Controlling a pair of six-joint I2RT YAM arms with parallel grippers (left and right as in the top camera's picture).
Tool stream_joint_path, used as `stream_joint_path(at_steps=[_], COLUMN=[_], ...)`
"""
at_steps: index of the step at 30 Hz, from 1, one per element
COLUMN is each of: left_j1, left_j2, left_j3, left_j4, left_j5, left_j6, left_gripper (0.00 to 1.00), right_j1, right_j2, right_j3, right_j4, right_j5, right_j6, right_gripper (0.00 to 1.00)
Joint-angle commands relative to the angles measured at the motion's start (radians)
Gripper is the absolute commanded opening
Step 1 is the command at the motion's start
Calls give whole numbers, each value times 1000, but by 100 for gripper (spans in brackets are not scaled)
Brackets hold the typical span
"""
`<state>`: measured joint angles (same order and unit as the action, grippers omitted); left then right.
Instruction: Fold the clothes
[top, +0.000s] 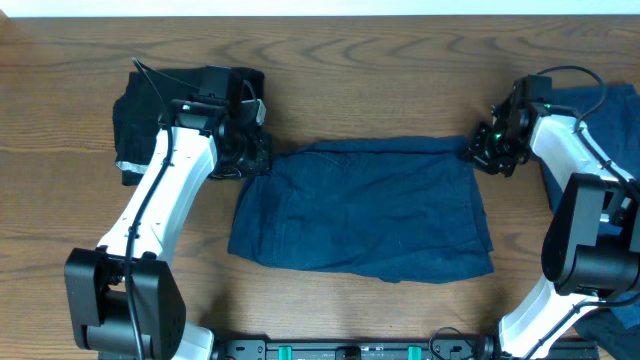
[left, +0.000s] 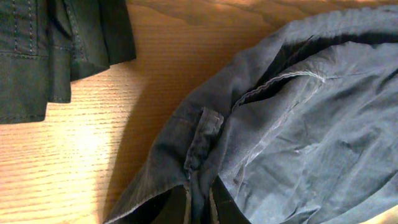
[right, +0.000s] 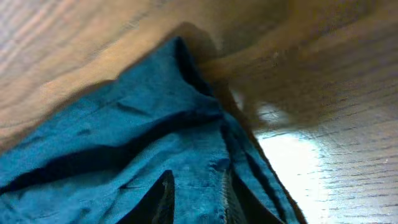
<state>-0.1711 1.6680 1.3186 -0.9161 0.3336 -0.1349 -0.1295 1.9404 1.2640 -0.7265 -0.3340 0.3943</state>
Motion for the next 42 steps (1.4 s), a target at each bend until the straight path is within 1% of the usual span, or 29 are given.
stream_joint_path(at_steps=[1,6,7,10,11,12,16,17,24,26,27,28,31,33,35,37,42], left_j1=[2,2,2,2,2,2,2,2,2,2,2,2,2,2,2,2,2], left_j2=[-7,-7,-7,-7,-7,-7,-7,-7,-7,-7,-7,-7,-7,-9,-18,-34,-77], left_j3=[0,0,0,0,0,0,0,0,0,0,0,0,0,0,0,0,0], left_j4=[-2,-1,-1,-1,-1,-1,-1,-1,-1,-1,-1,-1,-2,-2,-6,-8,-17], left_j5=[-5,-5,-5,-6,-6,-6,-6,-6,-6,-6,-6,-6,-6,-6,-6,-5,-5], left_j6=[-9,-9,-9,-9,-9,-9,-9,-9,-9,-9,-9,-9,-9,-9,-9,-10,-19], left_gripper=[6,6,6,6,6,6,6,6,6,6,6,6,6,6,6,6,6], right_j1=[0,-1,-2,-6,-8,-8,-8,-7,-2,-2,-2,-2,-1,-4,-9,-10,-8], right_j2=[9,9,9,9,9,9,9,9,9,9,9,9,9,2,-13,-39,-145], right_j3=[-30,-50,-49,-49,-49,-49,-49,-49,-49,-49,-50,-50,-49,-40,-13,22,63], right_j4=[23,63,69,88,88,87,89,91,98,96,96,98,124,135,103,35,-169], right_j5=[27,32,32,31,30,29,7,5,4,5,5,8,4,-63,-150,-202,-270], right_j6=[14,13,13,13,14,19,20,20,20,19,19,20,19,-24,-76,-103,-199], right_gripper=[29,31,35,35,32,27,4,2,9,9,8,1,1,1,1,1,1])
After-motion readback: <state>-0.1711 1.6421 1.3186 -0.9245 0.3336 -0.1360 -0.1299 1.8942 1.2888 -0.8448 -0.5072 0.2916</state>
